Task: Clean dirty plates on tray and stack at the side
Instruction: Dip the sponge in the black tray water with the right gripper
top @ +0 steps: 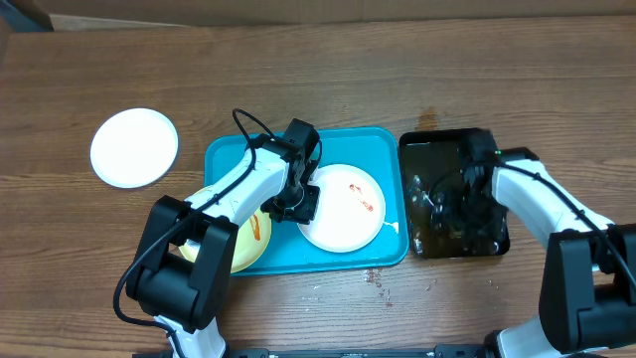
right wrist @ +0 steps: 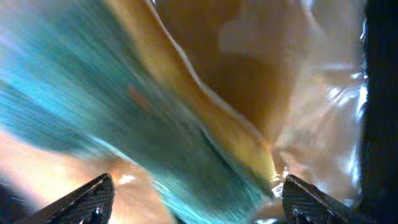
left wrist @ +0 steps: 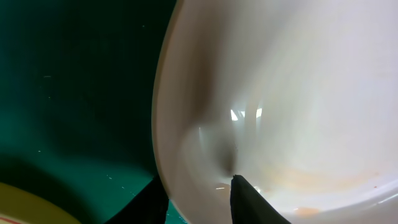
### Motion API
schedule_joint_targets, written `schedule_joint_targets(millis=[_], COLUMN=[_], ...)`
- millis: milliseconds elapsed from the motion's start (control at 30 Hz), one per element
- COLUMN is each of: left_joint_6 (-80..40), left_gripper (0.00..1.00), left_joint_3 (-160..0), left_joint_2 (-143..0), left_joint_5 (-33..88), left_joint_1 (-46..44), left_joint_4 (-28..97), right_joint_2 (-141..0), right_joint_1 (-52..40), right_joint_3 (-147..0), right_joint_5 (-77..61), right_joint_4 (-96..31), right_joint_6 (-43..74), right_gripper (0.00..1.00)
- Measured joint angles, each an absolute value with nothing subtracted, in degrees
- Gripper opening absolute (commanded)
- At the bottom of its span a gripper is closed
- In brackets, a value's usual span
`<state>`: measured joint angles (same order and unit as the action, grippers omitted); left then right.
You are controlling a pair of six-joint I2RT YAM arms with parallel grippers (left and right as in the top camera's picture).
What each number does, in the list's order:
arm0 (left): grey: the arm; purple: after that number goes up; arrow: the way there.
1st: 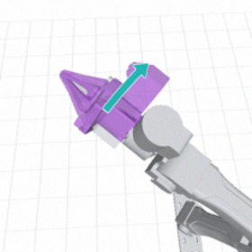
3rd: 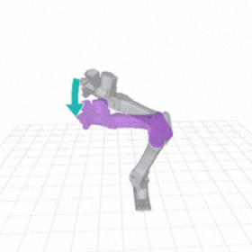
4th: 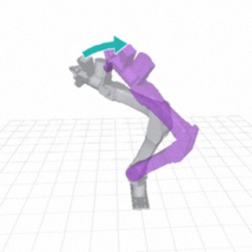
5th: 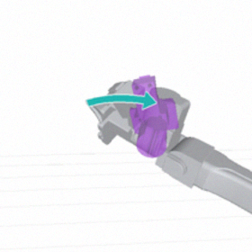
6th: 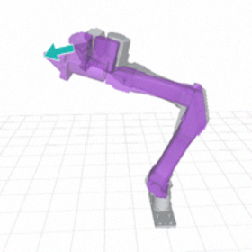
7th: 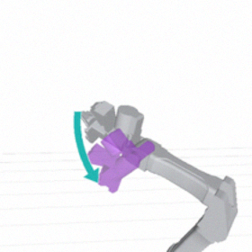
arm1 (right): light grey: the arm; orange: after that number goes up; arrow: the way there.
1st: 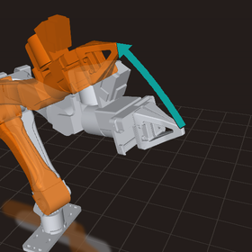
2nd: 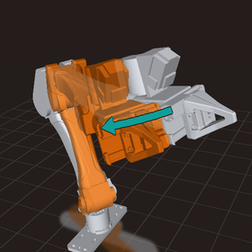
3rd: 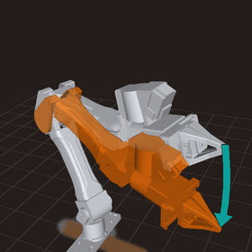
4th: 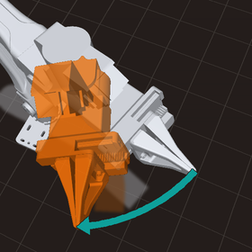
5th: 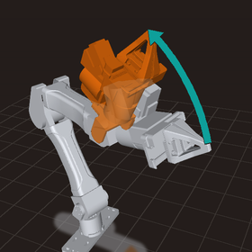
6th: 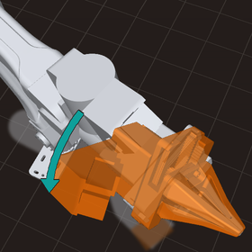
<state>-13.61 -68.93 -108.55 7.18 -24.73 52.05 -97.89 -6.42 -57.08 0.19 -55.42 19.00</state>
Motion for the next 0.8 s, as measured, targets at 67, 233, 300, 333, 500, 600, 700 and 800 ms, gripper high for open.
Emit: schedule_joint_targets(millis=[67, 233, 300, 333, 500, 600, 700, 800], left_joint_6=[-13.6, -13.6, -13.6, -13.6, -12.7, -10.9, -9.9, -9.0], left_gripper=[0.30, 0.30, 0.28, 0.21, 0.09, 0.10, 0.19, 0.25], left_joint_3=[-68.9, -68.9, -68.9, -68.9, -68.9, -68.9, -68.9, -68.9], left_joint_2=[-108.6, -108.6, -108.6, -108.6, -108.6, -108.6, -108.6, -108.6], left_joint_5=[7.0, 6.7, 6.6, 6.6, 6.3, 5.9, 5.1, 4.5], left_joint_1=[-24.7, -24.7, -24.7, -24.7, -24.7, -24.7, -24.7, -24.7], left_joint_4=[52.1, 52.1, 51.9, 51.7, 50.1, 49.6, 49.4, 49.4], right_joint_2=[-97.9, -97.9, -97.9, -97.9, -97.9, -97.9, -97.9, -97.9], right_joint_1=[-6.4, -6.4, -6.4, -6.4, -6.4, -6.4, -6.4, -6.4], right_joint_3=[-57.8, -57.7, -57.3, -56.9, -55.9, -55.8, -55.8, -55.8], right_joint_5=[0.2, 1.0, 1.5, 1.5, -2.0, -5.7, -7.8, -8.1], right_joint_4=[-52.4, -47.7, -46.8, -46.8, -51.5, -53.5, -53.6, -51.9], right_joint_6=[18.2, 16.8, 16.8, 16.4, 16.4, 16.5, 16.3, 16.1], right_gripper=[0.87, 0.68, 0.34, 0.22, 0.33, 0.68, 0.89, 1.00])
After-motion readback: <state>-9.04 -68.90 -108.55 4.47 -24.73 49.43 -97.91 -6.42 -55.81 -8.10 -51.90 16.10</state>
